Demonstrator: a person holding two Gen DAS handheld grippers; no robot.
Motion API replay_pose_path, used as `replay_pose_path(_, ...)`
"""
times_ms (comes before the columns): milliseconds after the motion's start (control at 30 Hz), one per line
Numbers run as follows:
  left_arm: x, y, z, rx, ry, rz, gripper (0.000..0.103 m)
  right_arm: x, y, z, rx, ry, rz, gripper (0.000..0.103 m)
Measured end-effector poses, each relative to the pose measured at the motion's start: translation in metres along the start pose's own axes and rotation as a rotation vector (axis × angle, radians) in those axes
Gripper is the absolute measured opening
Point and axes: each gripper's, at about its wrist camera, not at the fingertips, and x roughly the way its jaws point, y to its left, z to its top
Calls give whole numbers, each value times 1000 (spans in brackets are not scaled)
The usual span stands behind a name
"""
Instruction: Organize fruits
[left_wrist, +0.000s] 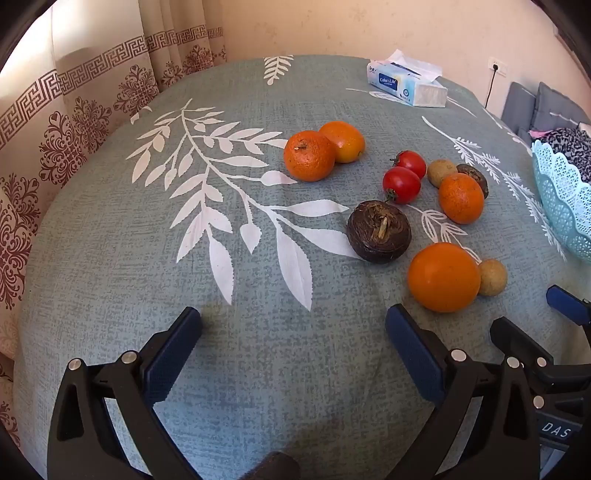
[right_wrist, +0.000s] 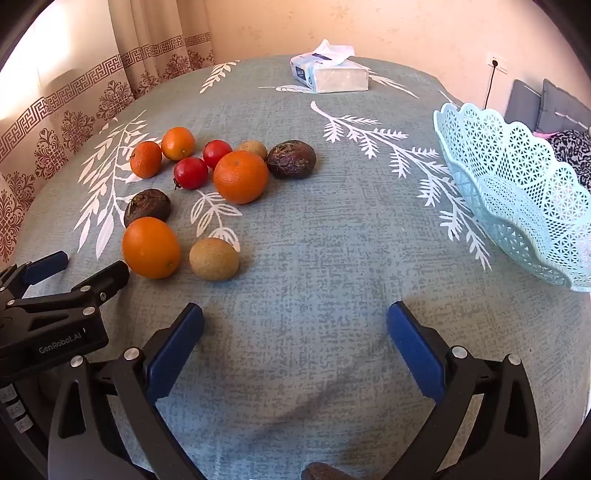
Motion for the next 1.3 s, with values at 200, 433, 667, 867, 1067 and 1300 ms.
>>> replay_pose_path(200, 0, 0, 0, 1, 2, 5, 98, 0, 0, 1, -8, 7, 6, 101)
replay_pose_path(433, 0, -4, 2, -6, 5, 25, 98, 1, -3, 2, -45, 33, 26, 101)
replay_pose_path(667, 1, -3, 1, -7, 6, 24, 98, 0, 0, 2, -48, 35, 27, 101)
replay_pose_path(867, 1, -3, 1, -7, 8, 24, 98, 0, -1, 2, -44, 33, 32, 101)
replay_pose_path(1067, 2, -3, 1, -8, 7, 21, 98, -5, -9, 1, -6, 9, 84, 101)
replay_pose_path(1300, 1, -3, -1, -11, 7, 13, 98, 0, -2, 2, -44, 34, 37, 101)
